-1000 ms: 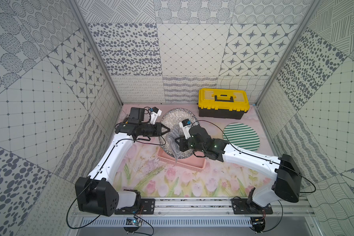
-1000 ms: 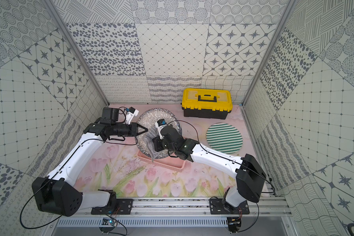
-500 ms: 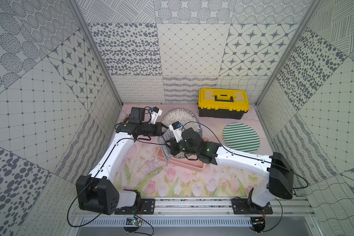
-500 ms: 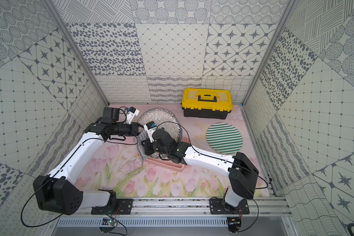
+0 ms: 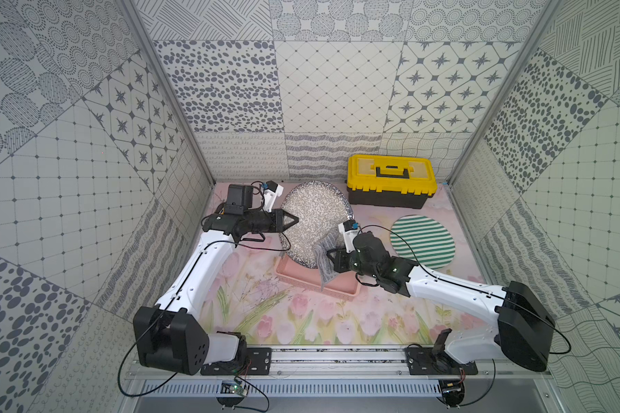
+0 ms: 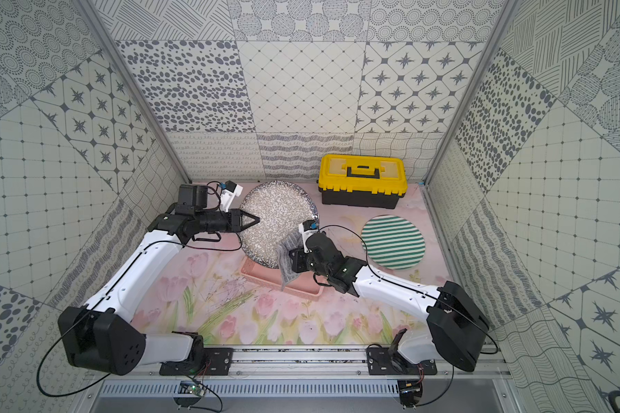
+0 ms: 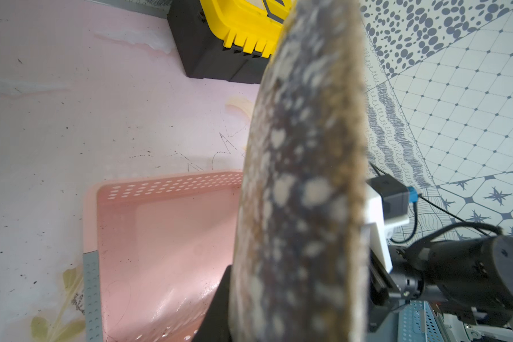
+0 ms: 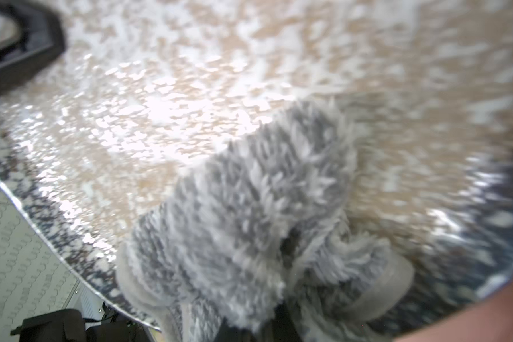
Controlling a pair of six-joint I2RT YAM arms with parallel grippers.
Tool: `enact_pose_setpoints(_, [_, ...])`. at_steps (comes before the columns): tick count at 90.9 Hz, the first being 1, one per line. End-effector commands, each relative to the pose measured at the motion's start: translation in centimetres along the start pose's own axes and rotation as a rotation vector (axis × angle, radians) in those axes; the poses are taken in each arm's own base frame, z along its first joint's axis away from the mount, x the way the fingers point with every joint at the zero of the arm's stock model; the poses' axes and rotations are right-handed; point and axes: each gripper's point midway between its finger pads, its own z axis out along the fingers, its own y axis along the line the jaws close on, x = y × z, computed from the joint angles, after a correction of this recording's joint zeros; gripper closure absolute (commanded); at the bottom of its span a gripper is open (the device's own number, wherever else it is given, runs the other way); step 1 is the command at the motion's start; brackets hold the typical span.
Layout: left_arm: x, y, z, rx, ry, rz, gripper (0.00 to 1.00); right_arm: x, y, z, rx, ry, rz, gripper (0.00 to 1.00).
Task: Wipe the wet plate dry
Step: Wipe the plate with towel.
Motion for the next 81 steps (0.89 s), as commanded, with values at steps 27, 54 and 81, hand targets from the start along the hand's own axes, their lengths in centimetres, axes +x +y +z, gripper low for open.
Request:
enact_pose_setpoints(27, [0.3,-9.6,-4.1,0.402,-0.01,0.231,1.0,-8.1,-11.8,-4.7,0.254,-0.118,0.237,1.0])
enact_pose_setpoints(54, [3.8,-9.8,-4.1,0.402,0.059,0.363,1.0,-17.2,-11.6,-7.7,0.263,-0.198,0.153,1.0])
enact_pose_setpoints(81, [5.1,-10.3,-3.5,0.417,0.102,0.428,1.0,-21.1,-3.7,-3.5,0.066,-0.125,0.013,1.0])
